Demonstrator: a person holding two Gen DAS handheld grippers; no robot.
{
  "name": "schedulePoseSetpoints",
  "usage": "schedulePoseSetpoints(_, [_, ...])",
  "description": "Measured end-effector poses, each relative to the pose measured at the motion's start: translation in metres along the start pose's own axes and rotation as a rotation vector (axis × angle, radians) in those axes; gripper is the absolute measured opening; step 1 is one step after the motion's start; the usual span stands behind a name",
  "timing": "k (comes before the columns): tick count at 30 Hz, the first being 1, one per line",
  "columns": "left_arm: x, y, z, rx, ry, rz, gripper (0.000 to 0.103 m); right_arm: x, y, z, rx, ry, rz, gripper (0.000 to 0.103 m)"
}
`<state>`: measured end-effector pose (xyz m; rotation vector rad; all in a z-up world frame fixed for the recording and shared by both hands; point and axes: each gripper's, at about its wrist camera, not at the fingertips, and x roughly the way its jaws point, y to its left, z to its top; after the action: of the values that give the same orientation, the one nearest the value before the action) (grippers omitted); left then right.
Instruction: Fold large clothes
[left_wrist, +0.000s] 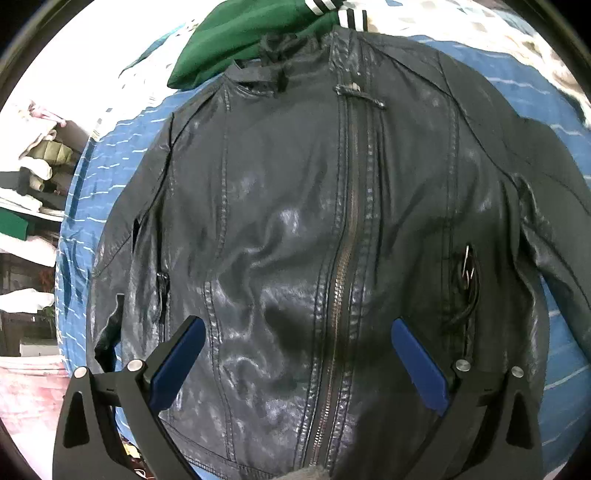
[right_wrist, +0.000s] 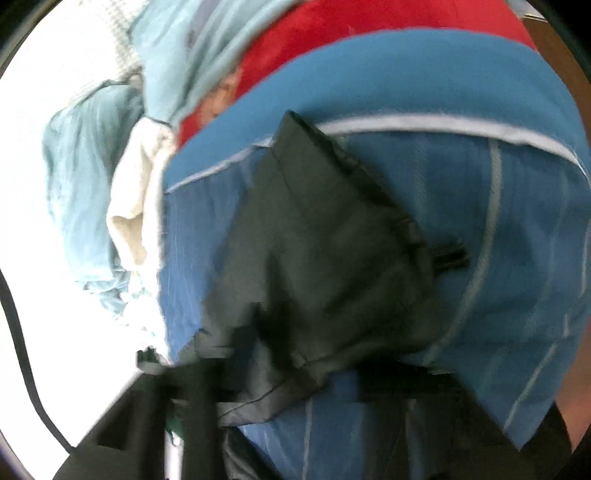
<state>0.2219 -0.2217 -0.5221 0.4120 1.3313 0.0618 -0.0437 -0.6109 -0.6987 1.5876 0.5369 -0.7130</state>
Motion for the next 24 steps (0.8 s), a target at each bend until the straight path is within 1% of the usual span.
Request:
schedulePoseSetpoints(1, [-0.001, 0.001, 0.001, -0.004, -0.003, 0.000, 0.103, -0.003, 0.005, 0.003, -0.012, -0.005, 0.005, 0.013])
schedulePoseSetpoints(3, [-0.003, 0.004, 0.003, -0.012, -0.005, -0.005, 0.103, -0.009, 0.024, 0.010, -0.059, -0.032, 0.003, 0.009])
schedulePoseSetpoints(7, [-0.006, 0.018, 0.005, -0.052, -0.003, -0.014, 0.103, -0.028, 0.077, 0.021, -0.144, -0.081, 0.033, 0.007])
schedulePoseSetpoints(10, [-0.006, 0.035, 0.004, -0.103, 0.004, -0.018, 0.103, -0.042, 0.120, 0.015, -0.241, -0.102, 0.053, 0.007])
schedulePoseSetpoints(13, [-0.003, 0.063, 0.003, -0.174, 0.015, -0.020, 0.103, -0.052, 0.175, -0.003, -0.379, -0.108, 0.071, 0.007])
schedulePoseSetpoints(14, [-0.001, 0.076, 0.001, -0.205, 0.020, -0.019, 0.103, -0.054, 0.199, -0.014, -0.437, -0.100, 0.084, 0.007])
schedulePoseSetpoints(15, [0.001, 0.085, 0.000, -0.224, 0.024, -0.017, 0.103, -0.053, 0.214, -0.023, -0.475, -0.094, 0.087, 0.007])
schedulePoseSetpoints(16, [0.005, 0.100, -0.002, -0.258, 0.030, -0.014, 0.103, -0.052, 0.237, -0.038, -0.535, -0.086, 0.094, 0.007])
schedulePoseSetpoints(17, [0.009, 0.117, -0.005, -0.296, 0.036, -0.010, 0.103, -0.049, 0.252, -0.049, -0.573, -0.075, 0.101, 0.007])
schedulePoseSetpoints(19, [0.020, 0.148, -0.013, -0.361, 0.051, 0.001, 0.103, -0.037, 0.288, -0.083, -0.678, -0.039, 0.108, 0.007])
schedulePoseSetpoints(20, [0.025, 0.160, -0.016, -0.387, 0.057, 0.007, 0.103, -0.025, 0.310, -0.111, -0.753, -0.005, 0.113, 0.007])
schedulePoseSetpoints(22, [0.040, 0.193, -0.029, -0.456, 0.074, 0.026, 0.103, -0.005, 0.336, -0.157, -0.861, 0.047, 0.111, 0.006])
schedulePoseSetpoints(24, [0.055, 0.225, -0.044, -0.525, 0.091, 0.048, 0.103, 0.026, 0.364, -0.218, -0.980, 0.125, 0.111, 0.006])
